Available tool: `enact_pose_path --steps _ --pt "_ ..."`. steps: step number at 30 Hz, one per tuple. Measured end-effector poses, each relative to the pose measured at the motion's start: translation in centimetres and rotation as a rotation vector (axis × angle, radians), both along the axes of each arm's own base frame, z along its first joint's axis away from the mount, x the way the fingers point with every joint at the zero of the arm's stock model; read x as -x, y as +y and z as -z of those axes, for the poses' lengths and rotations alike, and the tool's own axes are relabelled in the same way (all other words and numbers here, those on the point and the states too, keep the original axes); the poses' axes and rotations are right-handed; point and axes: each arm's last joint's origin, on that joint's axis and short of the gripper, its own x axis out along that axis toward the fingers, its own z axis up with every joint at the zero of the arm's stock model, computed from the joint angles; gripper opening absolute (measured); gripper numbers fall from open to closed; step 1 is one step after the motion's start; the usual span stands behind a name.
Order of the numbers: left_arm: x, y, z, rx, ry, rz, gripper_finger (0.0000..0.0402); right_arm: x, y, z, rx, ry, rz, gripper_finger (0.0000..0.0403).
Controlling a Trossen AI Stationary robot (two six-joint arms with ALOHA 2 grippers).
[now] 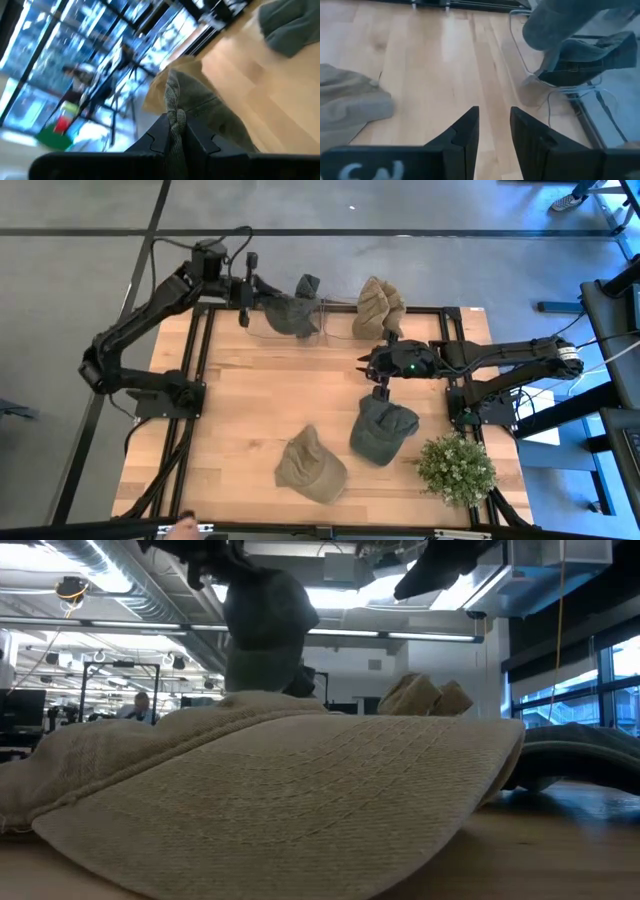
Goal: Pick & Place hat
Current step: Put the left black cap into the left transparent bin
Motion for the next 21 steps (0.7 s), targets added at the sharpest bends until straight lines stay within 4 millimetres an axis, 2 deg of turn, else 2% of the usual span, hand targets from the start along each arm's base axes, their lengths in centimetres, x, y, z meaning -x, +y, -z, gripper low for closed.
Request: enact_pose_path --steps 4,9,14,21 --pt "-0.4 2.2 1.0 0.004 0.013 0.053 0.0027 0.0 -0.5 0.0 -0.023 -0.008 0.035 0.0111" --pt "-1.5 4.5 3.5 0.027 0.061 0.093 0.0027 0.0 -1.0 0.0 -0.028 -0.01 0.06 0.0111" --pt "-2.6 6.3 5.6 -0.09 0.116 0.117 0.0034 0.0 -1.6 0.0 -0.028 -0.01 0.081 0.0111" --pt "-3.6 7.3 5.7 -0.188 0.082 0.098 0.0027 0.1 -2.2 0.0 -0.04 -0.014 0.112 0.0111"
